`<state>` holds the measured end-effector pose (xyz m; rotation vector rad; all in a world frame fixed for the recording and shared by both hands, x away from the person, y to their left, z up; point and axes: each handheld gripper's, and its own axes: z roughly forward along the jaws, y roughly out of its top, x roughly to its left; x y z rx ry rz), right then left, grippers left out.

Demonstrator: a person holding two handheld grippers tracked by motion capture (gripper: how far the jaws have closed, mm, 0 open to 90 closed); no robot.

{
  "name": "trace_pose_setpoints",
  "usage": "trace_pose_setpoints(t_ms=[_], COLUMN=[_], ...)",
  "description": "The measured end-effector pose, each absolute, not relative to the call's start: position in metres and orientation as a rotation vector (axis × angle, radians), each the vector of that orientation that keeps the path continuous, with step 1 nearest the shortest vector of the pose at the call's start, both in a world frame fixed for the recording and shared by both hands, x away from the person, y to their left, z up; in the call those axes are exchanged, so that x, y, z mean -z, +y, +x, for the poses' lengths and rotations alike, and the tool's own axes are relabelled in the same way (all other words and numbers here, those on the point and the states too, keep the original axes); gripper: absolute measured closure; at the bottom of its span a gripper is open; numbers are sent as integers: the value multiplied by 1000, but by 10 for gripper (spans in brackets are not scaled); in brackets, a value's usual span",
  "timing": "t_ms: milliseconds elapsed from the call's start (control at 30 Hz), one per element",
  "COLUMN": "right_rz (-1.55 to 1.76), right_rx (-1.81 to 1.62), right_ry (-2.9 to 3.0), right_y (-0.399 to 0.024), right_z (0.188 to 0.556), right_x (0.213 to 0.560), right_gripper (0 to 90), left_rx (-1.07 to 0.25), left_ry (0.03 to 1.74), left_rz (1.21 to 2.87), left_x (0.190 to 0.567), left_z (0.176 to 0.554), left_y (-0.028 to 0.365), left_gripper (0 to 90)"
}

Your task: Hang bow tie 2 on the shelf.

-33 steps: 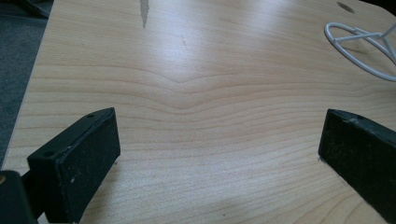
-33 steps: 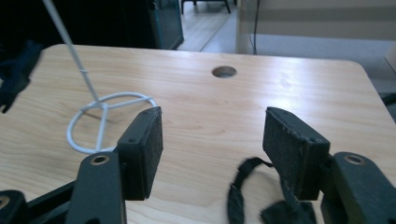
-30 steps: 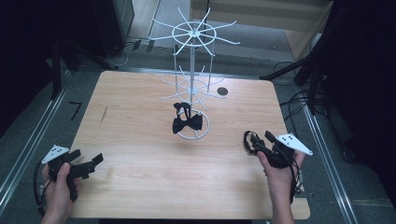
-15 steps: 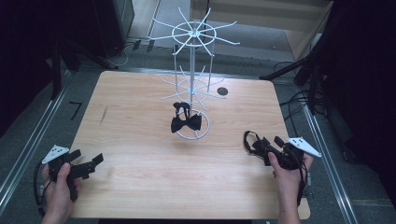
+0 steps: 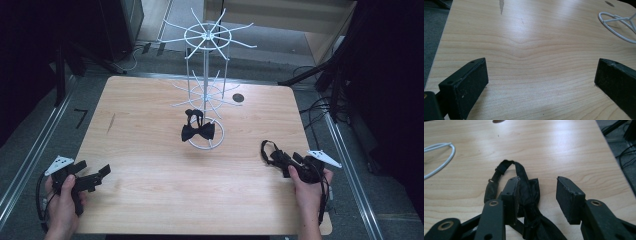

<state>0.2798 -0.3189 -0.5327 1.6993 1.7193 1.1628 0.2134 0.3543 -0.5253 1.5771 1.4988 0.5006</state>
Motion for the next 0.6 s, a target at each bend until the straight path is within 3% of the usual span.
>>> trace_pose_setpoints(t_ms=[300,400,433,600], right_rz=[1696,1655,1647,1640], right_rx=[-1060,-1017,-1024,-1045], right_ry=[1869,1888,1894,1894], right_y=[-311,-307,-307,-307], right_z=[283,282,282,282], right_x=[548,550,550,551], right_gripper=[622,670,737,774], left_rx=[-500,-497,-496,-491], left_ry=[1498,1500,1501,1504], left_rz=[1576,1574,1573,1568], left_x=[525,525,525,526], left_z=[213,213,213,213], left_y=[355,355,355,355], left_gripper=[0,0,0,0])
